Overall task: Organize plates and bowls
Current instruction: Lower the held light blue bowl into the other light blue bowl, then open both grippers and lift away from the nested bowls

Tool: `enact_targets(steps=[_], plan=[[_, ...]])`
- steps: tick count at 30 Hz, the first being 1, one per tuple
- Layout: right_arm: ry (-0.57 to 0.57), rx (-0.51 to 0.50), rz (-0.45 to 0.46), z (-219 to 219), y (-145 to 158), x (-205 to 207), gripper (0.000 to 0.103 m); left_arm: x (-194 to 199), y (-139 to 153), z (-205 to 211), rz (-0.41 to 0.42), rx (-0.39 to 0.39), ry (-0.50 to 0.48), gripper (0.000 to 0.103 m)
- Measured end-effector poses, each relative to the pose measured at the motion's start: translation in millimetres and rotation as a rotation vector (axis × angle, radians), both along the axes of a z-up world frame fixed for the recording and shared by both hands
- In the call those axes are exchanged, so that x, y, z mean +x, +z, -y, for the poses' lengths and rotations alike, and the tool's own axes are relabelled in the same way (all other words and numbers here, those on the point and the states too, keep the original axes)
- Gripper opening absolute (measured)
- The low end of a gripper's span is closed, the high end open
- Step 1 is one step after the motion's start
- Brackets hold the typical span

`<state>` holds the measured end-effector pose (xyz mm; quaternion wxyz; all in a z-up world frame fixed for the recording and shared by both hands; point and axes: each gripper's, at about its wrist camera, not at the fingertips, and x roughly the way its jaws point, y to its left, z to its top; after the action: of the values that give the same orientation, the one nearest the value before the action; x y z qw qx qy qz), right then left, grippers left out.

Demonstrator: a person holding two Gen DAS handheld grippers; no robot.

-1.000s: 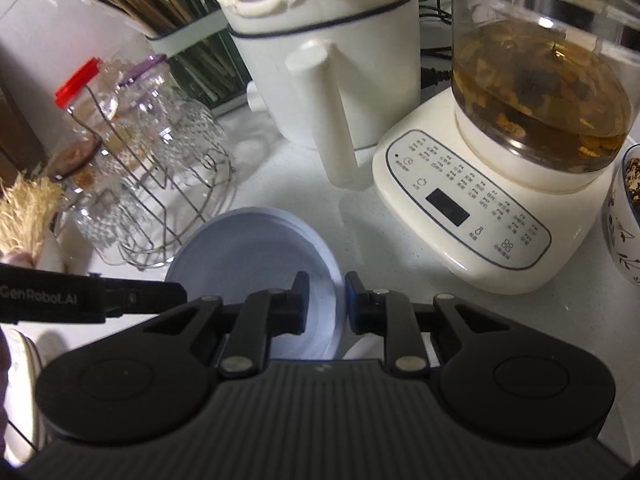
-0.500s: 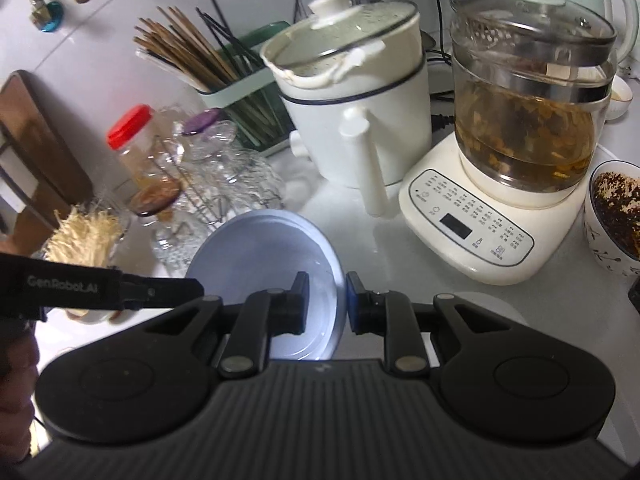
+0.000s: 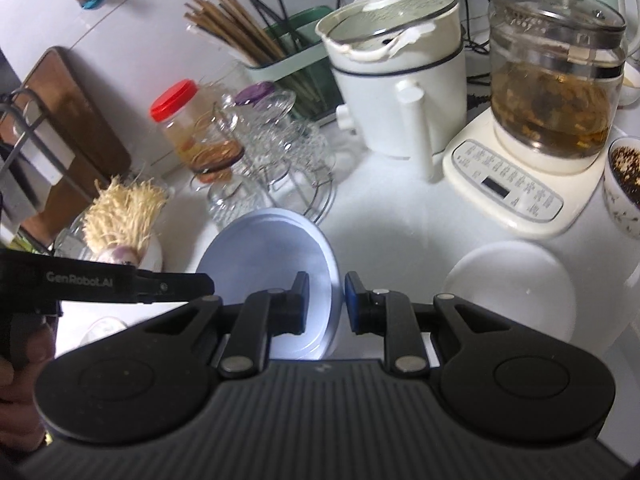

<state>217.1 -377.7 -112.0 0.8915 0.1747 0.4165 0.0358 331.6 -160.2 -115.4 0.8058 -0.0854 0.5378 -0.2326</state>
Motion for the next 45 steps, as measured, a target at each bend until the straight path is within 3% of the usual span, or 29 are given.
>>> enact_targets(steps=[27,35,38,45], plan=[[0.039,0.034,-0.14,-35,-42,-11,0.024,-23,-41,-30,-0.112,0.096,0.007,0.018],[0.043,0.033,-0.094,-32,-29,-12,0.026,-23,-23,-34,-0.06,0.109,0.016,0.018],[0.024,0.024,-0.063,-30,-20,-15,0.036,-24,-11,-34,-0.026,0.099,0.014,0.018],[-0.009,0.008,0.01,-24,7,-25,0.037,-32,23,-29,0.063,0.071,-0.014,0.018]])
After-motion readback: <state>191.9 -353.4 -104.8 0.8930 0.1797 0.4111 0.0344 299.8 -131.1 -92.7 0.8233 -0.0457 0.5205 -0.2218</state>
